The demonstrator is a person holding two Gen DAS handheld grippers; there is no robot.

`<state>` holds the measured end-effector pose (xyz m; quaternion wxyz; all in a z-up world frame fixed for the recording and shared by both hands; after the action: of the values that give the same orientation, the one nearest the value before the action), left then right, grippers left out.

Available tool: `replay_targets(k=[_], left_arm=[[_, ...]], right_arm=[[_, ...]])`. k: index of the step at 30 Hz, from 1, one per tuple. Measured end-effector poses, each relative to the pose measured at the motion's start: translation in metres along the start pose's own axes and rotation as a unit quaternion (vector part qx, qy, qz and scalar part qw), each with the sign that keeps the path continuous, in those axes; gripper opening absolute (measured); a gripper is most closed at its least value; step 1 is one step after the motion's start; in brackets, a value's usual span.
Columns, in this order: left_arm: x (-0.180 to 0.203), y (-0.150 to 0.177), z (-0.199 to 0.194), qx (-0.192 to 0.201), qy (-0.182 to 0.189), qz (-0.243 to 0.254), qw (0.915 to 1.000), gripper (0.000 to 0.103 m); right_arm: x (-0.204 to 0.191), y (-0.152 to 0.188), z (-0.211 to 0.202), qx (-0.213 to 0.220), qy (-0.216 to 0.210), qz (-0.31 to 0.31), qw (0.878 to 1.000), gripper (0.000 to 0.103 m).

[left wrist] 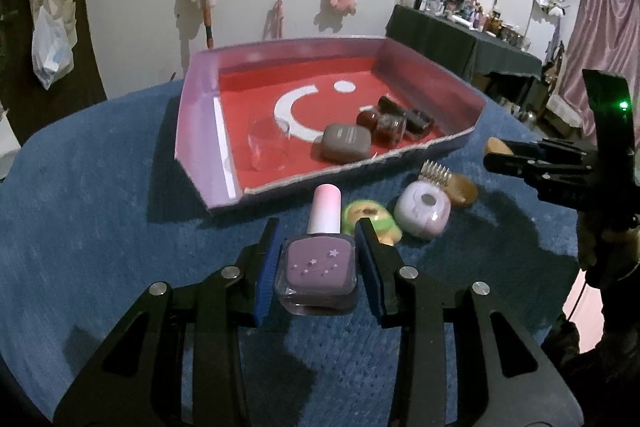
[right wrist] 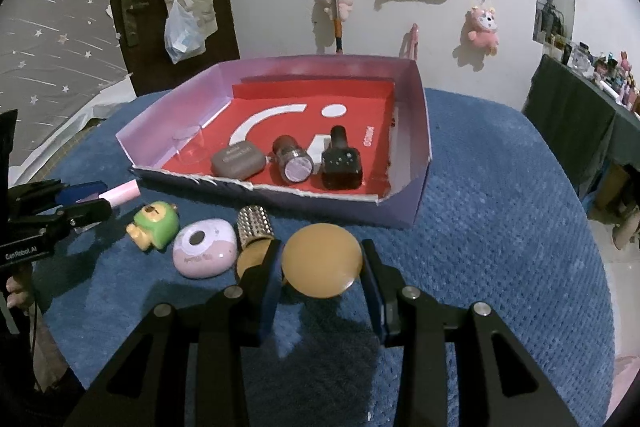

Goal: Organize rigid objects
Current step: 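Grasp the purple nail polish bottle with the left gripper while the right gripper grasps the tan sponge, then carry the nail polish bottle and tan sponge into the box and lower them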

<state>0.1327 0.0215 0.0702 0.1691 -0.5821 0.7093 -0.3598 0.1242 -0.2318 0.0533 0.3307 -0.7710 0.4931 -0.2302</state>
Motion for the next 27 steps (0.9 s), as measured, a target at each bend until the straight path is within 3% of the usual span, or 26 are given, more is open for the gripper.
replay_targets(k=[6,11,18,27], left_arm=[[0.012,-0.039,-0.005,0.023,0.017,0.019,0.9994,0.035],[0.018,-0.091,0.026,0.013,0.028,0.032,0.9990,0.035],[0.012,-0.134,0.099,-0.044,0.015,0.024,0.9986,0.035],[0.005,-0.138,0.163,-0.121,0.001,0.024,0.9923,0.035]], right_arm=[[0.000,-0.036,-0.006,0.026,-0.042,-0.022,0.999,0.040],[-0.001,-0.087,0.016,0.020,-0.080,-0.051,0.995,0.040],[0.007,-0.136,0.088,-0.058,-0.084,-0.078,0.992,0.040],[0.013,-0.149,0.154,-0.140,-0.101,-0.086,0.981,0.040]])
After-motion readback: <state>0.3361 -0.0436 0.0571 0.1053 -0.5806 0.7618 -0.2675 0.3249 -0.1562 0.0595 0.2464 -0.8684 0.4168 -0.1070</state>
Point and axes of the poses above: each gripper's, at about its wrist camera, not at the fingertips, and z roughly the way its jaws point, x to its right, y to its underside, the point moved 1 cm from there along z, roughly the way its jaws point, and after that the axes turned 8 degrees about -z, right-handed, at the moved point
